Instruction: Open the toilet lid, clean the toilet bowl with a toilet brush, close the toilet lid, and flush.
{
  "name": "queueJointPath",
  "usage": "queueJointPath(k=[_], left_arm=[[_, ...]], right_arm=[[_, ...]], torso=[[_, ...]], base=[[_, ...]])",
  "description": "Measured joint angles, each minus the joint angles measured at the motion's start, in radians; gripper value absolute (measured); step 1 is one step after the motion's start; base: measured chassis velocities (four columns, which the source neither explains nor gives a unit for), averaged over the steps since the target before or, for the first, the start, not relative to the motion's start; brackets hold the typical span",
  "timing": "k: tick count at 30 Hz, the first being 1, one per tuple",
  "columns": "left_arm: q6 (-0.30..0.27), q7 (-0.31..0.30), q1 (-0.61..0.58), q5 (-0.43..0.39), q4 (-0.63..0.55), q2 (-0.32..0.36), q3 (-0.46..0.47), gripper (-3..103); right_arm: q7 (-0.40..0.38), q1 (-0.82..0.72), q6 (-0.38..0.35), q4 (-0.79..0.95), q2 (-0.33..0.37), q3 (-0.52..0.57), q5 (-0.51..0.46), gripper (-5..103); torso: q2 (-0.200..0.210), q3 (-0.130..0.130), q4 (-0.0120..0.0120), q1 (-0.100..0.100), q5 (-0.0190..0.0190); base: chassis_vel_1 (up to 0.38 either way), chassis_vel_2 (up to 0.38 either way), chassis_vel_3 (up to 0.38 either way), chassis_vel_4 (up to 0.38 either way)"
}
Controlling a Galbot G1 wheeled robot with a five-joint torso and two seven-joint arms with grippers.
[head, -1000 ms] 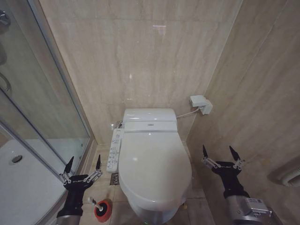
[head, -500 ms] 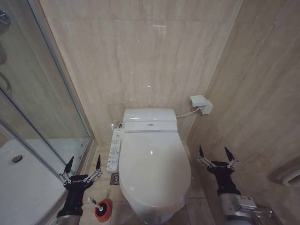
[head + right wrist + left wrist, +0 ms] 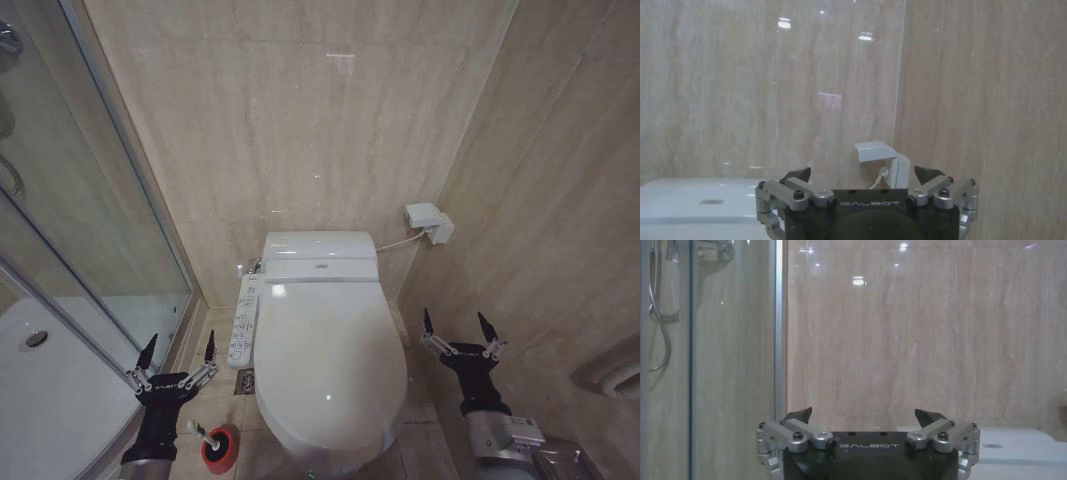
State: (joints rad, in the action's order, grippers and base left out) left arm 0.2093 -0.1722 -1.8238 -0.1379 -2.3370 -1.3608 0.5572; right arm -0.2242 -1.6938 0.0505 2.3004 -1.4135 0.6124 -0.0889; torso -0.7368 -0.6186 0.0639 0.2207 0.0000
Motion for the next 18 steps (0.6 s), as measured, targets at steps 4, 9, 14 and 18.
queueJointPath(k=[4,9,14,18], left_arm=[[0.0,0.0,0.0,0.0,0.0,0.0,0.0,100],[0.0,0.0,0.0,0.0,0.0,0.0,0.0,100],[0.0,0.0,0.0,0.0,0.0,0.0,0.0,100],[0.0,0.0,0.0,0.0,0.0,0.0,0.0,100]], right_arm=[[0.0,0.003,0.001,0.0,0.001,0.0,-0.007,100],[-0.003,0.013,-0.002,0.0,0.0,-0.002,-0.024,100],[-0.006,0.014,-0.01,0.001,-0.002,-0.004,-0.028,100],[-0.006,0.014,-0.01,0.002,-0.002,-0.004,-0.029,100]], torso=[[0.0,0.0,0.0,0.0,0.0],[0.0,0.0,-0.0001,0.0,0.0],[0.0,0.0,0.0,0.0,0.0],[0.0,0.0,0.0,0.0,0.0]], base=[[0.0,0.0,0.0,0.0],[0.0,0.0,0.0,0.0],[0.0,0.0,0.0,0.0],[0.0,0.0,0.0,0.0]])
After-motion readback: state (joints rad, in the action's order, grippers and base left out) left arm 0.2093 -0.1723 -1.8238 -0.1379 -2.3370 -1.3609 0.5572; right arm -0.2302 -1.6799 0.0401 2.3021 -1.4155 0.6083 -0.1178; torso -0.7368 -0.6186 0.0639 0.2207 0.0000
